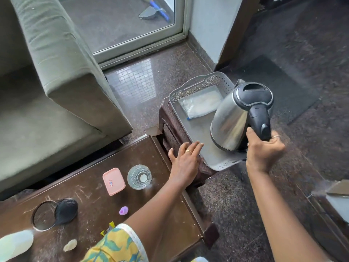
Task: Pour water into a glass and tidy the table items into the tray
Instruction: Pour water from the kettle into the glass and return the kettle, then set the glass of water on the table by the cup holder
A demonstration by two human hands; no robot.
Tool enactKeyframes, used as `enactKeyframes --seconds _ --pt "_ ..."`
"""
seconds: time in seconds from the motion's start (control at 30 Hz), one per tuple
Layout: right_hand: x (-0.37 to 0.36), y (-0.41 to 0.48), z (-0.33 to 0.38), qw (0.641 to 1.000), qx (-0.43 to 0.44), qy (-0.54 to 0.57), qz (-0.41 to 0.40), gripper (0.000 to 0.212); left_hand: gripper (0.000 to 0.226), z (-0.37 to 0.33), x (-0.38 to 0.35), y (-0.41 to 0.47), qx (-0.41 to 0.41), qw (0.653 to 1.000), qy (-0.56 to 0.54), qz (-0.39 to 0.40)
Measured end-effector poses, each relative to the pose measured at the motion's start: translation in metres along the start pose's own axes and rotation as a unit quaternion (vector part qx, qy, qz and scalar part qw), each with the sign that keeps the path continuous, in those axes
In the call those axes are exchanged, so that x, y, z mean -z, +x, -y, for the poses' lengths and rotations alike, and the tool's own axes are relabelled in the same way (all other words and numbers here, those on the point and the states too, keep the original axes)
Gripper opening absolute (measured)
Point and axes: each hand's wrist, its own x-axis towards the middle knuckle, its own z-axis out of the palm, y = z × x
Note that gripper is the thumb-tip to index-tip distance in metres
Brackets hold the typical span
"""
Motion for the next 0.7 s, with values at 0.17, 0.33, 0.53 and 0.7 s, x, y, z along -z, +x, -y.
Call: enactKeyframes --seconds 0.17,0.33,0.53,0.7 --pt "-0.005 -0.001 -0.011 0.998 0.045 -0.034 -0.01 0.035 0.048 0.006 -0.013 0.004 0.018 0.999 0.027 0.008" --pt "-0.01 0.002 -0.014 0.999 0.022 -0.021 -0.022 0.044 0.047 0.011 -0.014 0.003 0.02 0.999 0.039 -0.005" --pt "-0.011 -0.01 -0.033 0.999 -0.018 0.014 -0.04 0.06 0.045 0.016 -0.012 0.0 0.014 0.999 0.044 0.004" --pt "-0.011 -0.017 -0.038 0.998 0.025 -0.041 -0.047 0.047 0.05 0.013 -0.013 -0.003 0.021 0.999 0.031 0.013"
